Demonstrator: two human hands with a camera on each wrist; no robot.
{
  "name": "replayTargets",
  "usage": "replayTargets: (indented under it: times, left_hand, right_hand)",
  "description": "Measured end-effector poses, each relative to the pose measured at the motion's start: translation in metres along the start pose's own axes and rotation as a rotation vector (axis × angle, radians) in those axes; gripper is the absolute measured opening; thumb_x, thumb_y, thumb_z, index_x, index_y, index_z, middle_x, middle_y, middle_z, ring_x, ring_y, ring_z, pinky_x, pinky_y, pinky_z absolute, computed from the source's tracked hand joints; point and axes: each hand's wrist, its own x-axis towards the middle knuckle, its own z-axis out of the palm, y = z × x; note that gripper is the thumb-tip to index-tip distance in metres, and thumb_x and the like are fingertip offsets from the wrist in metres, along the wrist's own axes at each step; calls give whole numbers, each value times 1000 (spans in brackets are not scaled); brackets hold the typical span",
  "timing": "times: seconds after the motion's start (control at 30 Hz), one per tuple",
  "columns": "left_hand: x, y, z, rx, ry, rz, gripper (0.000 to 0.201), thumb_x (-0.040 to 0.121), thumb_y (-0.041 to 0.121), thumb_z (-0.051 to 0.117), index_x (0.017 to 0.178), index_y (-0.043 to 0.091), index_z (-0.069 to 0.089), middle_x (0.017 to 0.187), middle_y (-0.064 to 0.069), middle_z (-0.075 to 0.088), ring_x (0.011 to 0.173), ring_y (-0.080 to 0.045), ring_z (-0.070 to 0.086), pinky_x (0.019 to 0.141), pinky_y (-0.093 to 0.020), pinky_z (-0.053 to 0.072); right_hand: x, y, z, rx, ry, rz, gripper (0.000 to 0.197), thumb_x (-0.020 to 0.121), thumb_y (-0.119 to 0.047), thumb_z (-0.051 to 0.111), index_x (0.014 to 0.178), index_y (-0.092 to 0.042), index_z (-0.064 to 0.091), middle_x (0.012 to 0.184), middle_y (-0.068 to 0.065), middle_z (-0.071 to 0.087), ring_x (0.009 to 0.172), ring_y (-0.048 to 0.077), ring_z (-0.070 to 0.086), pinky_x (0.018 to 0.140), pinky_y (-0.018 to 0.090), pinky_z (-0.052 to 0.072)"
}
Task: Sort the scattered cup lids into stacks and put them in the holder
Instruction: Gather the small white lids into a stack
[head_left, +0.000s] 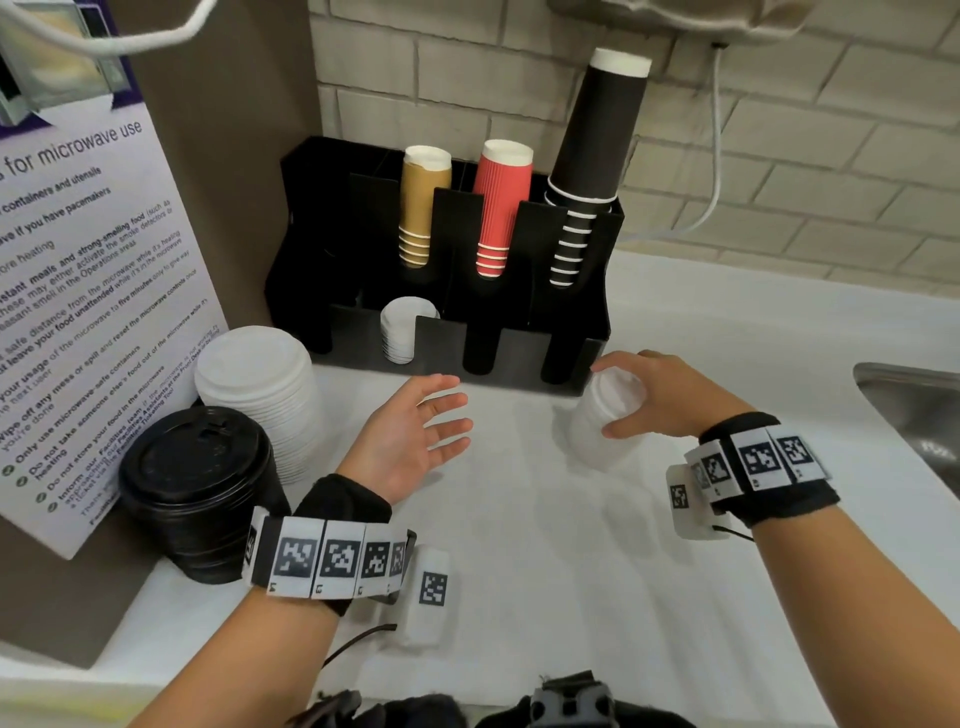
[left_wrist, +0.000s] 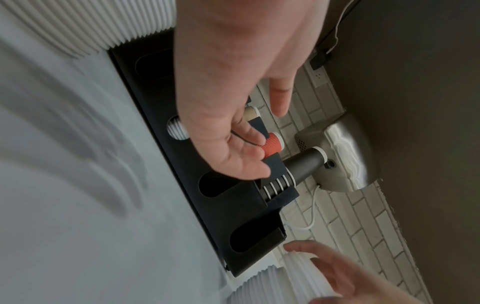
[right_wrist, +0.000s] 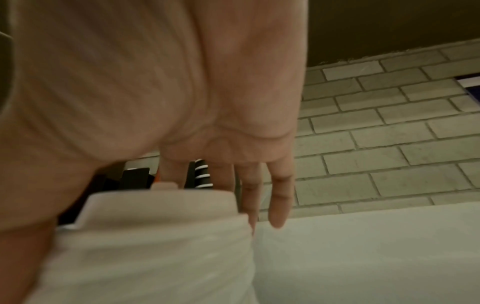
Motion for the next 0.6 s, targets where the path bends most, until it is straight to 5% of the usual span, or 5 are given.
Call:
replayTargets:
  times: [0.07,0.13,0.27,0.37,0.6]
  left_hand:
    - [-2,0,4,20,-16,5,21,95,31,58,106,17,69,105,-4,67,79,-19,71,66,-31,58]
    - [-6,-1,11,93,-76,40,22,92,32,62,111,22,68,113,-4,66,86,-19,72,70,-30,58]
    - [-10,-6,30,238,-303,108,61,77,42,74,134,42,52,134,0,58,113,-24,66,91,-34,56]
    - [-11,-8,35,181,-432,162,74,82,39,72,148,38,37,137,0,59,122,-26,61,95,-41,54]
    - [-14,1,27,97,-363,211,72,74,30,75,140,30,46,133,-11,59,120,-31,62,85,-41,58]
  right_hand:
    - [-4,-3,-8,1,53,-34,75,66,-37,83,131,-40,45,111,-2,53,105,21,49,87,32,44]
    - [-10,-16,-14,141,113,-147,71,66,-36,84,127,-42,48,115,-12,55,104,9,49,84,22,41]
    - [-21,-62,-11,480,86,-385,68,68,-26,85,125,-40,51,108,-34,55,97,-11,53,74,4,41]
    - [-22,-82,-3,624,30,-460,66,72,-23,83,127,-37,49,116,-19,59,104,2,59,79,13,48]
    - [-16,-89,-1,778,-62,-479,69,69,-20,85,130,-32,54,124,-10,59,116,10,58,88,33,55]
